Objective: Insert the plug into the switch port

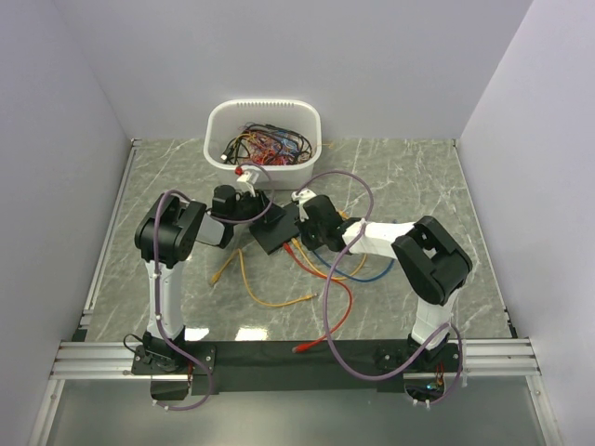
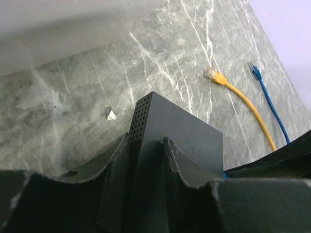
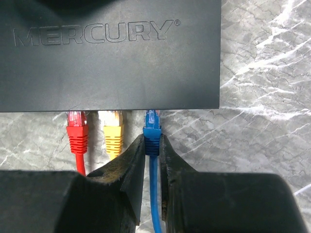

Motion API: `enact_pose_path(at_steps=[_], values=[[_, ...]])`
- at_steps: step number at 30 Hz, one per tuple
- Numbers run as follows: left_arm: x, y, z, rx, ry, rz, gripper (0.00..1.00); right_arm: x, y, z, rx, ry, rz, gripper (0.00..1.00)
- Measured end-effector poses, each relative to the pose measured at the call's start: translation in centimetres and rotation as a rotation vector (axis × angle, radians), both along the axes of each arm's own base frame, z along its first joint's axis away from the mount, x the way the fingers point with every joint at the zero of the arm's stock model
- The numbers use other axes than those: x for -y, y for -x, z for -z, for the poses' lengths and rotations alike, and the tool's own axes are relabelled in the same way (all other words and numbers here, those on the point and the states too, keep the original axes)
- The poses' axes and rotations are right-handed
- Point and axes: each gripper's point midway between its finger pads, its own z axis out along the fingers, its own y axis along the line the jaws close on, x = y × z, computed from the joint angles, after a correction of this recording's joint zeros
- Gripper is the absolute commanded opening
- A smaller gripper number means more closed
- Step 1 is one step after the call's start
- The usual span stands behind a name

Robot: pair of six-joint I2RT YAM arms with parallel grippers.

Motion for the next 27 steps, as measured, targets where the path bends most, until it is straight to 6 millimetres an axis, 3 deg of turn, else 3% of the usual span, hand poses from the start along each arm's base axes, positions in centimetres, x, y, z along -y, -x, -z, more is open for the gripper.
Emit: enact_pose_path(at_steps=[27], values=[[0.2,0.0,0.0,0.083,-0.031,-0.191,0.24,0.4,-1.8,-0.4,-0.112,0.073,-0.074,0.00]])
